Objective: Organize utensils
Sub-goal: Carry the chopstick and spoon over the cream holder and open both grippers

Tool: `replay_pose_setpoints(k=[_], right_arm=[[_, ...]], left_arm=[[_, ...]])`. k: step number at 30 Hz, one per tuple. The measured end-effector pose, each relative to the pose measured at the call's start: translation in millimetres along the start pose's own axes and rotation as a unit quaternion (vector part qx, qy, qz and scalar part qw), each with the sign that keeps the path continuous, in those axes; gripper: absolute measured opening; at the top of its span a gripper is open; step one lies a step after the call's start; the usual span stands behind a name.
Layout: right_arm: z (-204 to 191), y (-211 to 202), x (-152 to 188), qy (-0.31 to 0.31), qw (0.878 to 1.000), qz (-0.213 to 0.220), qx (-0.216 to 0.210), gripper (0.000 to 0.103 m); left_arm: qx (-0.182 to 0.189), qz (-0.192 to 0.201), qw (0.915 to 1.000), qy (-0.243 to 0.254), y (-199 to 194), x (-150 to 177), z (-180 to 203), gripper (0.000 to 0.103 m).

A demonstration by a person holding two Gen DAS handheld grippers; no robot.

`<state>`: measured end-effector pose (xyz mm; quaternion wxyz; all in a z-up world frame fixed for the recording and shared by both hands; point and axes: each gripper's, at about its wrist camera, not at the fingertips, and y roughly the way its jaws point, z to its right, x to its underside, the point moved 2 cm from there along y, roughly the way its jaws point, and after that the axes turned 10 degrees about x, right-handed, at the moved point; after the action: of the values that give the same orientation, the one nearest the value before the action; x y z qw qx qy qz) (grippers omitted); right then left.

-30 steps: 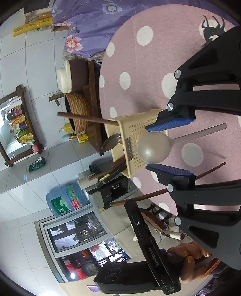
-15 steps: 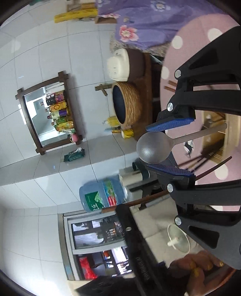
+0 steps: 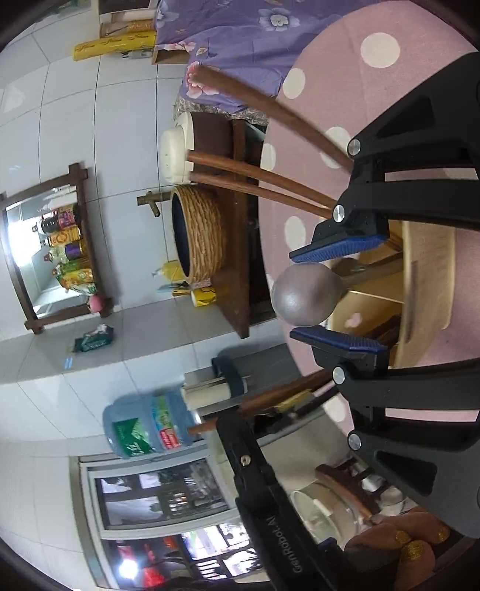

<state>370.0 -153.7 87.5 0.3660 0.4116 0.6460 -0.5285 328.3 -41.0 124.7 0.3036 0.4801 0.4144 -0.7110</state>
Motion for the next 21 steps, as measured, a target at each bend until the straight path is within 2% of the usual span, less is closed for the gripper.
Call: replay_pose_setpoints(k=[5,9,12,13,14,15,16,18,20,21], right_arm=[[0.3,5.6,19.8,-0.017,1.0,-0.016,0.02,0.037],[4.0,1.5,25.0,-0.016,1.0,-0.014,0.013,0.037],[5.1,-10.0,26.1,-0.02,1.0,-0.003,0.014,0.042],[5.9,-15.4,27.5,-0.022,1.0,-0.001,0.014,0.046],[7.2,-21.6,29.5,-0.024,1.0,0.001,0.016,0.054],[8.4,-27.4,31.7,-0.027,0.999,0.003,0.017,0.058],[10.6,-35.2,35.3,-0.031,0.999,0.005,0.019,0.064],[16.8,-50.7,43.8,-0.041,0.999,0.004,0.03,0.074],[27.7,-67.6,55.4,-0.049,0.998,0.002,0.041,0.092],[34.3,-74.9,60.9,-0.049,0.998,0.0,0.045,0.094]], left_arm=[[0.0,-0.019,0.9998,0.002,4.3,18.0,-3.1,0.008],[0.009,-0.027,0.9996,0.002,1.2,19.7,-3.2,0.008],[0.009,-0.021,0.9997,0.0,-8.9,18.8,-3.7,0.009],[0.012,-0.019,0.9997,-0.002,-13.0,19.4,-3.3,0.012],[0.015,-0.016,0.9998,-0.002,-19.2,20.5,-2.8,0.016],[0.018,-0.012,0.9998,-0.002,-25.8,22.5,-2.1,0.031],[0.02,-0.01,0.9998,-0.001,-31.2,25.4,-1.1,0.052],[0.023,-0.003,0.9997,0.002,-48.8,37.8,-1.9,0.068],[0.023,-0.002,0.9997,0.007,-64.6,55.1,-4.5,0.075],[0.022,-0.005,0.9997,0.011,-71.3,64.5,-6.3,0.081]])
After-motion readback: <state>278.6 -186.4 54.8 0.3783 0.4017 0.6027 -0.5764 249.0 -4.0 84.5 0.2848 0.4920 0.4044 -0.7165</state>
